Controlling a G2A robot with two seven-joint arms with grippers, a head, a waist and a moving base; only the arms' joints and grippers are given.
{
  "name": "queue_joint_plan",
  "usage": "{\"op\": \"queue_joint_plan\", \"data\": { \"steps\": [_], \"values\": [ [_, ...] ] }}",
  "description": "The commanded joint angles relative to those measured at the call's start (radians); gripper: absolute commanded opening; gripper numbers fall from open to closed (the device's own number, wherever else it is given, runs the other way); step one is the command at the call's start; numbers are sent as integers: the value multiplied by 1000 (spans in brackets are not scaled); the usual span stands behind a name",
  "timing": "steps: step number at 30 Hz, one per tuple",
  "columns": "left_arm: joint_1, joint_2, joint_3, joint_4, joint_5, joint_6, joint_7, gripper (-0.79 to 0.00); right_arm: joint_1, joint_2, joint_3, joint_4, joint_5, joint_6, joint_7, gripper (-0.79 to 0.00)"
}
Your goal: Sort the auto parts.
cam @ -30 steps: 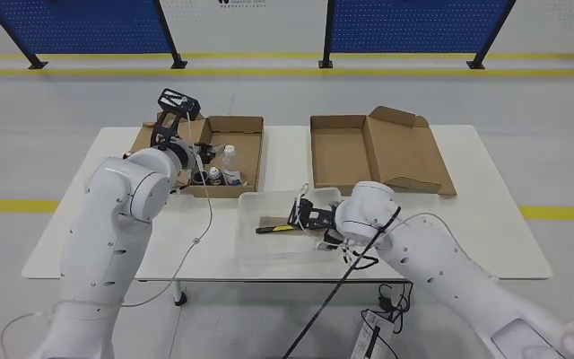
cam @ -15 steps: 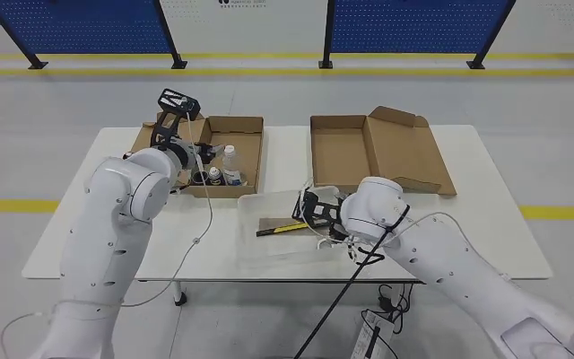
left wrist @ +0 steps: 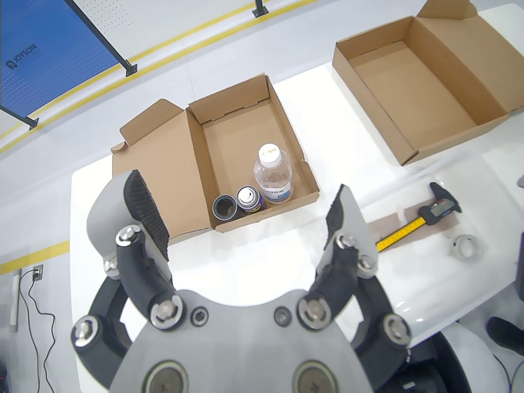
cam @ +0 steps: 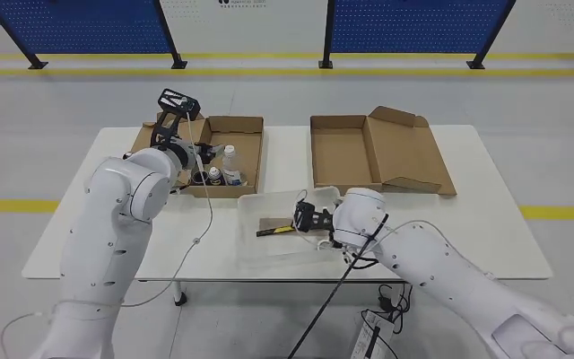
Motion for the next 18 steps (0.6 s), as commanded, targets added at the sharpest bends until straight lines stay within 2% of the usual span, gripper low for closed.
{"op": "queue_joint_plan", "data": {
  "steps": [1,11,18],
  "values": [
    [0,0,0,0,0,0,0,0,4,-3,-25,7,14,3,3,0],
    [0,0,0,0,0,0,0,0,66,9,-113,-17,116,50,50,0],
    [0,0,0,0,0,0,0,0,125,2,-174,30,110,50,49,0]
  ]
}}
